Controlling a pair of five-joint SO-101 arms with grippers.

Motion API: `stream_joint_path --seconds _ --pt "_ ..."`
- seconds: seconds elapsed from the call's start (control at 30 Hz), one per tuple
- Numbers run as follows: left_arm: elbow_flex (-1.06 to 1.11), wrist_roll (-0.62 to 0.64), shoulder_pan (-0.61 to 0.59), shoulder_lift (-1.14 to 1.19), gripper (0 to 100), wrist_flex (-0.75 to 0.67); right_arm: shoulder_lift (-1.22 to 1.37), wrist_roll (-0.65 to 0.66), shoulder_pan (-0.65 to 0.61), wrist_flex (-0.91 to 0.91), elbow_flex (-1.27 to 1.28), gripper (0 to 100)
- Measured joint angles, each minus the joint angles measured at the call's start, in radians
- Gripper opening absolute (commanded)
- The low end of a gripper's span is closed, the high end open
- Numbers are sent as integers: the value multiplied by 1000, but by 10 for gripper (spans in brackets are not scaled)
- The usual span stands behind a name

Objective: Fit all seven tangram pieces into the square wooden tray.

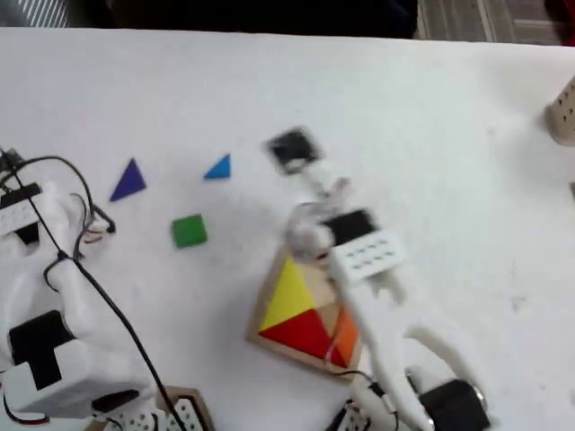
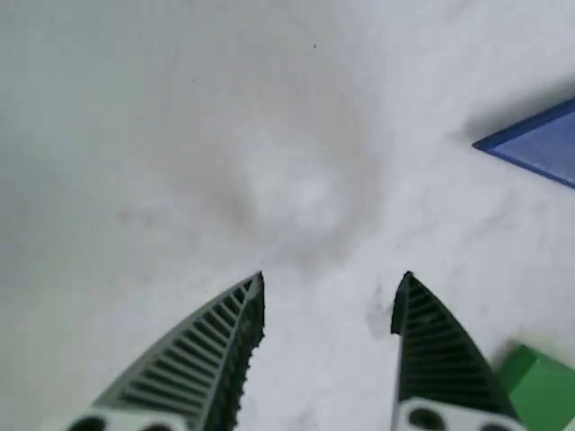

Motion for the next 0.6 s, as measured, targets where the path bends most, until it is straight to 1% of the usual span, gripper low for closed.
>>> stream_joint_path --seconds 0.07,0.13,0.23,0.3,0.37,0.47,0.6 --pt "0 6 -2 0 233 -3 86 -26 -86 -48 -61 145" --pt "-2 8 -17 0 233 -3 186 -52 -138 -107 -126 145" --pt "-2 9 -55 0 233 -3 370 -109 -172 -183 -250 146" --pt "-2 9 -55 0 233 -3 489 -180 -181 -213 -345 146" --pt "-2 9 -55 0 233 -3 601 -250 -199 -222 -456 172" --pt "-2 9 -55 0 233 -17 755 -322 -239 -224 -629 239" --pt "-2 9 -55 0 233 -20 944 -362 -284 -143 -825 252"
